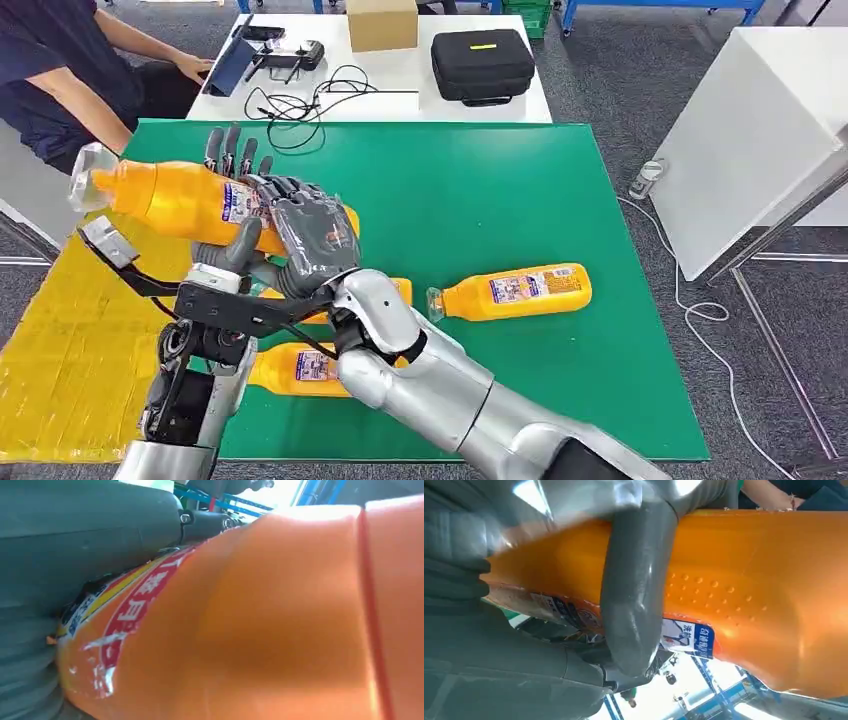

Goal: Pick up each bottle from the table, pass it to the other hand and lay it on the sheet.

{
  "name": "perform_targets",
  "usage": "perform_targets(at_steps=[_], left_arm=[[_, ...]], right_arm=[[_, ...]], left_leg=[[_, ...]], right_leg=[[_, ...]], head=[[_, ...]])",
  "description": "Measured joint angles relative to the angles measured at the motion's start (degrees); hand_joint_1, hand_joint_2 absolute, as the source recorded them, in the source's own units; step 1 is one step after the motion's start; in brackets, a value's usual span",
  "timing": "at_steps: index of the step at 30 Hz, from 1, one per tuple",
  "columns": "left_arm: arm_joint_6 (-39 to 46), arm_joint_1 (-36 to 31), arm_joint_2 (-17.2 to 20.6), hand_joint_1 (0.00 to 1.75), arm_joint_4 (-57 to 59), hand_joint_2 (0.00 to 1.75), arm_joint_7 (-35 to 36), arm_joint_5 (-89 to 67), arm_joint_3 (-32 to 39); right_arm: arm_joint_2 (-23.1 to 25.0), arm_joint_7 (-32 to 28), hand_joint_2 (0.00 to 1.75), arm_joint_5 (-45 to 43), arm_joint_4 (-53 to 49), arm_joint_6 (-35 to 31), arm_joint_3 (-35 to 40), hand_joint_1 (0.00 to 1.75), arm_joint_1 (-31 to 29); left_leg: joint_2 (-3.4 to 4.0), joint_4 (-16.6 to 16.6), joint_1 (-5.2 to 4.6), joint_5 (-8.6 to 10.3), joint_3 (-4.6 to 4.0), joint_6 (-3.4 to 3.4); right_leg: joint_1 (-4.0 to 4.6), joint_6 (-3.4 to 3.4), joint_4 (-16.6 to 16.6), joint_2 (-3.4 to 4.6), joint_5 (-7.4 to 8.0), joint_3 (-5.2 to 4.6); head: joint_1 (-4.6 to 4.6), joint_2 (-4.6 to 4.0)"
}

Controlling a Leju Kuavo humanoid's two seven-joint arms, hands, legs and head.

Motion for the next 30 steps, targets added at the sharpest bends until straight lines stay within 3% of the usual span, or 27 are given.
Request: perform_targets(at_steps=[1, 20, 21, 22, 27, 30], left_arm=[[0.0, 0.1, 0.09, 1.75, -0.07, 1.75, -0.02, 0.0, 0.0], [-0.37, 1.97, 1.01, 1.75, -1.05, 1.75, -2.65, 0.09, 1.14], [-0.42, 1.94, 1.03, 1.75, -0.87, 1.75, -2.73, 0.09, 1.25], [-0.42, 1.94, 1.03, 1.75, -0.79, 1.75, -2.75, 0.09, 1.36], [0.2, 1.15, 1.27, 1.75, -0.61, 1.75, -2.67, 0.11, 1.66], [0.85, 0.33, 1.51, 1.75, -0.61, 1.75, -2.75, 0.0, 1.64]], right_arm=[[0.0, -0.2, 1.75, -0.35, 0.0, 0.2, 0.02, 1.75, 0.0], [-0.2, -3.02, 1.75, -7.39, 2.47, 0.46, 3.21, 1.75, -1.6], [-0.2, -2.99, 1.75, -7.93, 2.64, 0.46, 3.45, 0.45, -1.78], [-0.2, -2.91, 0.0, -8.44, 2.78, 0.44, 3.78, 0.0, -1.99], [-0.2, -3.65, 0.0, -10.27, 3.5, -0.29, 5.05, 0.0, -2.41], [-0.24, -7.44, 0.0, -10.36, 3.87, -2.58, 3.91, 0.0, -2.24]], left_leg=[[0.01, 0.0, 0.0, 0.0, 0.0, 0.0], [0.04, 0.0, -0.01, 0.0, 0.02, 0.0], [0.04, 0.0, -0.01, 0.0, 0.03, 0.0], [0.04, 0.0, -0.01, 0.0, 0.03, 0.0], [0.04, 0.0, 0.0, 0.0, 0.03, 0.0], [-0.02, 0.0, 0.0, 0.01, 0.03, 0.0]], right_leg=[[0.0, 0.0, 0.0, 0.0, 0.0, 0.0], [0.01, 0.0, -0.01, 0.01, 0.0, -0.02], [0.01, 0.0, -0.01, 0.01, 0.0, -0.02], [0.01, 0.0, -0.01, 0.01, 0.0, -0.02], [0.02, 0.0, 0.0, 0.02, 0.0, -0.02], [0.02, 0.0, 0.0, 0.0, 0.0, -0.01]], head=[[-0.02, 0.0], [0.0, 0.0], [-0.02, 0.0], [-0.02, 0.0], [-0.04, 0.0], [-0.02, 0.0]])
